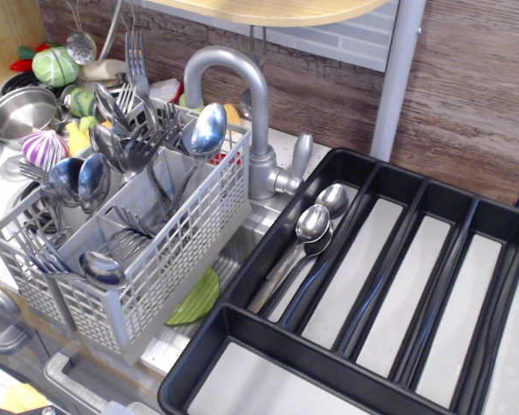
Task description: Put small spoon from basket to tray
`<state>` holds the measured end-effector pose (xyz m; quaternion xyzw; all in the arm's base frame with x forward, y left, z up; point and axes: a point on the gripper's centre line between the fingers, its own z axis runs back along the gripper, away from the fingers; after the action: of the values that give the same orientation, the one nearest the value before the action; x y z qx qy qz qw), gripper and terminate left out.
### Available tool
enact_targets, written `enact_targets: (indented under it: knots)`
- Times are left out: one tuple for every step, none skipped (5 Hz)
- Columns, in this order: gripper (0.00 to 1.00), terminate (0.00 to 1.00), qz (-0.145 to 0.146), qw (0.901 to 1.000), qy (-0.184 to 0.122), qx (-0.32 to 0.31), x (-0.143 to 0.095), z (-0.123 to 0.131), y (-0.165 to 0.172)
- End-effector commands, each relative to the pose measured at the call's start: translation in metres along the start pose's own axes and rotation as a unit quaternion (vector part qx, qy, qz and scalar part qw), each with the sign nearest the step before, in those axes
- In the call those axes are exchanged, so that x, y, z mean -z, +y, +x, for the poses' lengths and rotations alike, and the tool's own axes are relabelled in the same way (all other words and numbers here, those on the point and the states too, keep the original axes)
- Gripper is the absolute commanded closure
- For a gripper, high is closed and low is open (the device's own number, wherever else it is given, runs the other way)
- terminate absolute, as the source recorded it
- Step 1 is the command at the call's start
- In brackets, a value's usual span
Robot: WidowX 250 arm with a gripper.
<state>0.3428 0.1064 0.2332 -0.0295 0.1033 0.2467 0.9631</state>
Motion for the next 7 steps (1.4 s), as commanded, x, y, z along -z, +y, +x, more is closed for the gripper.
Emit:
enact_targets:
  knots:
    - [1.0, 0.0, -0.07, 0.9947, 0.001, -0.075, -0.008, -0.034, -0.033]
    - [1.0, 0.0, -0.103, 0.9881, 0.017, -0.113, -0.001, -0.04, -0.048]
    - [1.0, 0.0, -0.12, 0.979, 0.039, -0.16, 0.019, -0.042, -0.067]
    - [1.0, 0.0, -0.137, 0.9679, 0.042, -0.206, 0.041, -0.043, -0.084]
    - [1.0, 0.0, -0.114, 0.9674, 0.018, -0.226, 0.065, -0.039, -0.094]
    - [1.0, 0.0, -0.132, 0.9647, 0.018, -0.227, 0.087, -0.029, -0.094]
    - [1.0, 0.0, -0.155, 0.9653, 0.006, -0.21, 0.11, -0.017, -0.085]
